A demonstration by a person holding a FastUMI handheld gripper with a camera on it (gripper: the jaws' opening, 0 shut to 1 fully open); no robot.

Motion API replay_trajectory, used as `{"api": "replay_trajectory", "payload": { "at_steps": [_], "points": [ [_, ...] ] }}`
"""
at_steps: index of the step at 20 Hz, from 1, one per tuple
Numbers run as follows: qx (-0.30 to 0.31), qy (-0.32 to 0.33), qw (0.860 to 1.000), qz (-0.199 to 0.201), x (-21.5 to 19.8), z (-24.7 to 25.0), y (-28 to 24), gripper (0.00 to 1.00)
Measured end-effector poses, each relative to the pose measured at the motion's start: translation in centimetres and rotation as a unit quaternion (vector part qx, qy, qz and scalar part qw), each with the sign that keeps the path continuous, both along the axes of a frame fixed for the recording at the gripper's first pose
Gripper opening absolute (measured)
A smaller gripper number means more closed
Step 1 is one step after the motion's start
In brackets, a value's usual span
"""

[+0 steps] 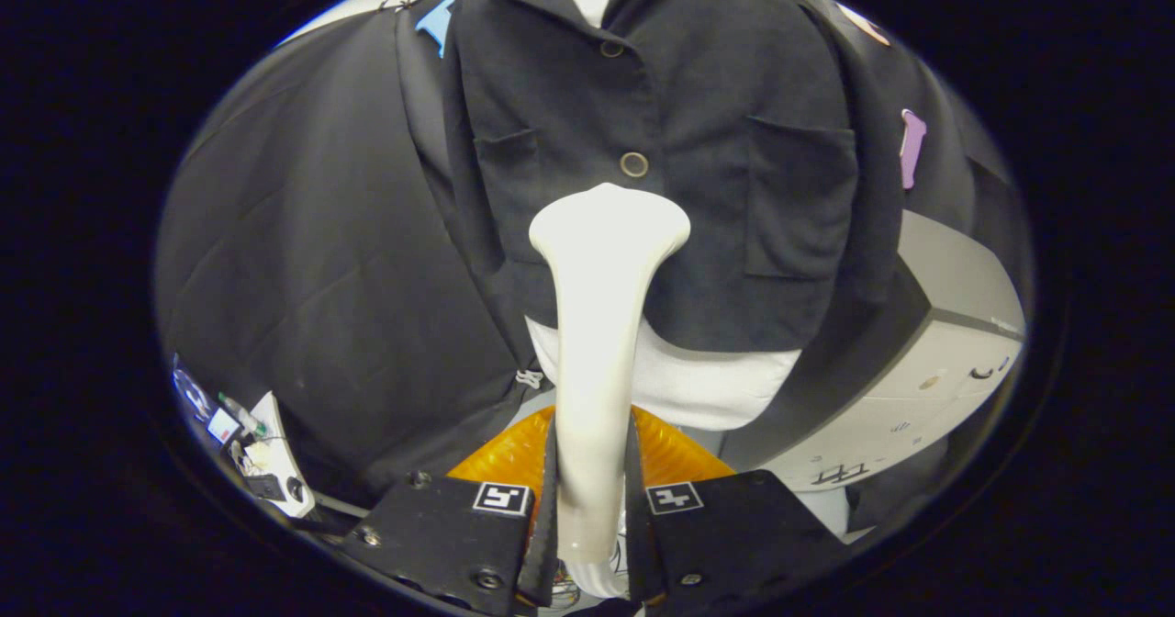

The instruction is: Iron the clothes twice with a garment steamer, once on the left side and once on the right side.

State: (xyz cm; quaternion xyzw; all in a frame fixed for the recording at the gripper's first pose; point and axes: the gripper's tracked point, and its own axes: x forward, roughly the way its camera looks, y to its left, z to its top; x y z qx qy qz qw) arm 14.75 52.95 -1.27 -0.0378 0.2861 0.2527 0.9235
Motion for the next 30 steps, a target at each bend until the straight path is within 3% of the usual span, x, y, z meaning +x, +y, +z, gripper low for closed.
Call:
{"api": "replay_trajectory", "payload": {
  "at_steps": [11, 17, 24, 30],
  "points": [
    [0.030, -0.020, 0.993, -0.109, -1.4, 1.7, -20.1, 0.33],
    [0.044, -0.018, 0.986, -0.160, -4.8, 0.8, -32.7, 0.33],
    [0.061, -0.036, 0.981, -0.181, -10.5, -1.1, -44.8, 0.33],
    [0.056, -0.052, 0.981, -0.177, -15.1, -4.1, -51.5, 0.33]
  ]
}}
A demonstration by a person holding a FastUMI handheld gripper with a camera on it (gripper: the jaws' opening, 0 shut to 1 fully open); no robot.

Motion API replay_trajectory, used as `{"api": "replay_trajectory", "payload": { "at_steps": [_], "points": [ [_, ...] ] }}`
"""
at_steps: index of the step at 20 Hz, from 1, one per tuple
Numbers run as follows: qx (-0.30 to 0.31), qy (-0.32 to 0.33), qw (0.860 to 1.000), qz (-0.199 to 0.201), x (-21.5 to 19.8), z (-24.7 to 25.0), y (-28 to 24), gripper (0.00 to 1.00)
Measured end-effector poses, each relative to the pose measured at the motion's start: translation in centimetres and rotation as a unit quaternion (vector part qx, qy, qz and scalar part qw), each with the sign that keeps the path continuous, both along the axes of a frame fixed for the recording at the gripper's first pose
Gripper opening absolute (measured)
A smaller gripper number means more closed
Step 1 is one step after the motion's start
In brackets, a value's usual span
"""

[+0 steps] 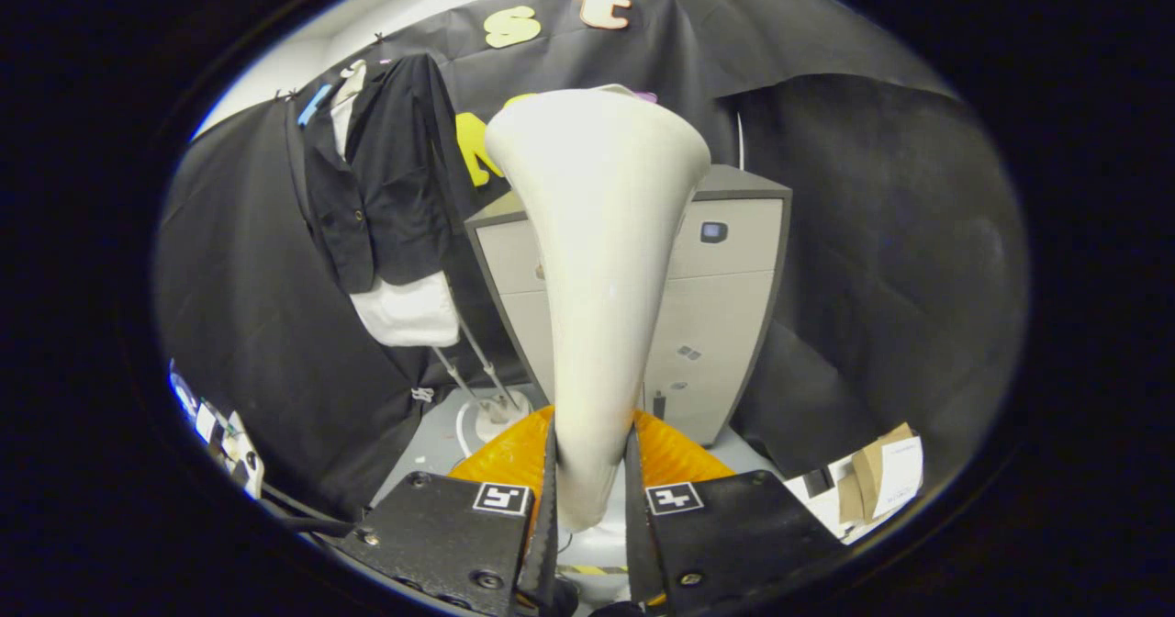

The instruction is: Iron the clothes twice with a garment steamer, once on the left side and once on the right side.

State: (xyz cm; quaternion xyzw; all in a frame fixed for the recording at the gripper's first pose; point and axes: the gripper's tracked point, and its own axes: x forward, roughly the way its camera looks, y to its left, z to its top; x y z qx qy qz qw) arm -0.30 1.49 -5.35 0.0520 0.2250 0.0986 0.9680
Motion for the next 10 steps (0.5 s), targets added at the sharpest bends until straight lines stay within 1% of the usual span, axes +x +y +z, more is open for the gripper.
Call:
{"api": "replay_trajectory", "payload": {
  "at_steps": [5, 10],
  "points": [
    [0.001, 0.009, 1.000, -0.007, -2.3, -2.9, -3.8, 0.33],
    [0.026, 0.010, 0.999, -0.022, -4.2, -3.6, -5.6, 0.33]
  ]
}}
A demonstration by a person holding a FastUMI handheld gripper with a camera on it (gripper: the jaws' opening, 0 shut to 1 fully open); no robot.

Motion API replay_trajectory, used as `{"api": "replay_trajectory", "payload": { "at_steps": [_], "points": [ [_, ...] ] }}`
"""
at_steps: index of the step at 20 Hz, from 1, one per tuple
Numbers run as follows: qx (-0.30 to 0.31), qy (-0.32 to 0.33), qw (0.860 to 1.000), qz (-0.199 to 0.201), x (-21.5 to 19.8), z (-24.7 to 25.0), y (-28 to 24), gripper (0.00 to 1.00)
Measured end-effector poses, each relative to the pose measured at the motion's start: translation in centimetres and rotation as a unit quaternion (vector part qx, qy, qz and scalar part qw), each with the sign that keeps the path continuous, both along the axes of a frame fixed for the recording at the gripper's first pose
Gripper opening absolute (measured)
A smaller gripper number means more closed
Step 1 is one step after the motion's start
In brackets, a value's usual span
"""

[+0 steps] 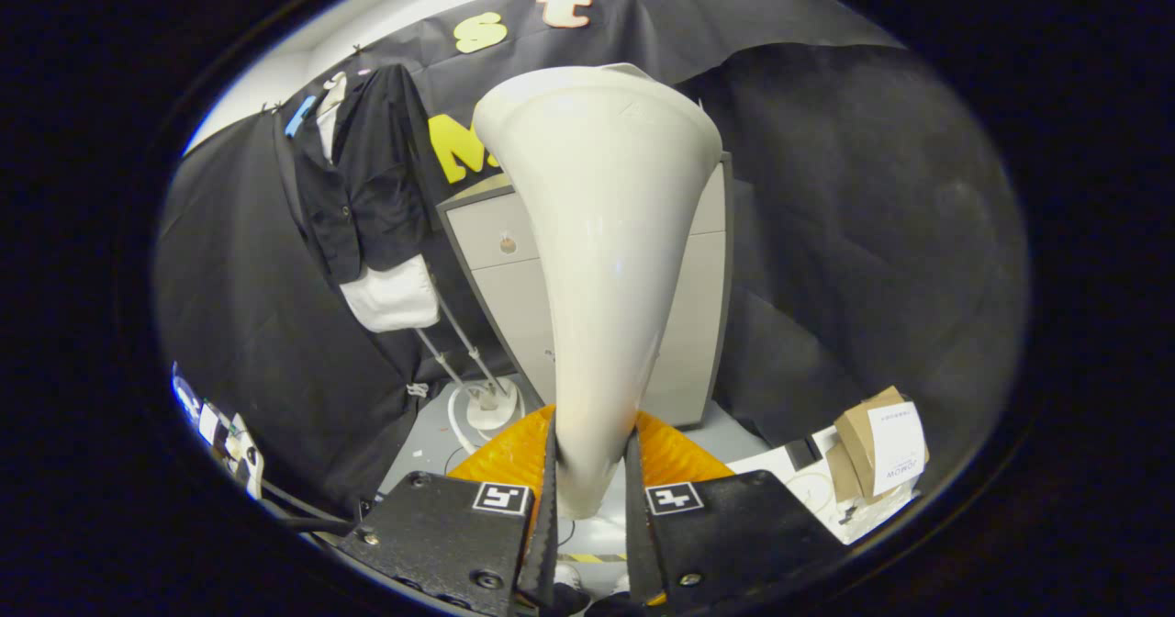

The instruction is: Iron the clothes twice with a garment steamer, once on the left side and once on the right side.

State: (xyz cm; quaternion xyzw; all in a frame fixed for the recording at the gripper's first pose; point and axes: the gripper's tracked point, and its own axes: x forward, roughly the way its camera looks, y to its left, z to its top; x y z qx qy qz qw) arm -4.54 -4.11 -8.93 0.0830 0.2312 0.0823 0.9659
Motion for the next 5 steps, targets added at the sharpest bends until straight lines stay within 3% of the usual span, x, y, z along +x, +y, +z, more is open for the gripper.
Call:
{"api": "replay_trajectory", "payload": {
  "at_steps": [5],
  "points": [
    [0.007, -0.002, 1.000, 0.002, -1.3, 0.2, -0.2, 0.33]
  ]
}}
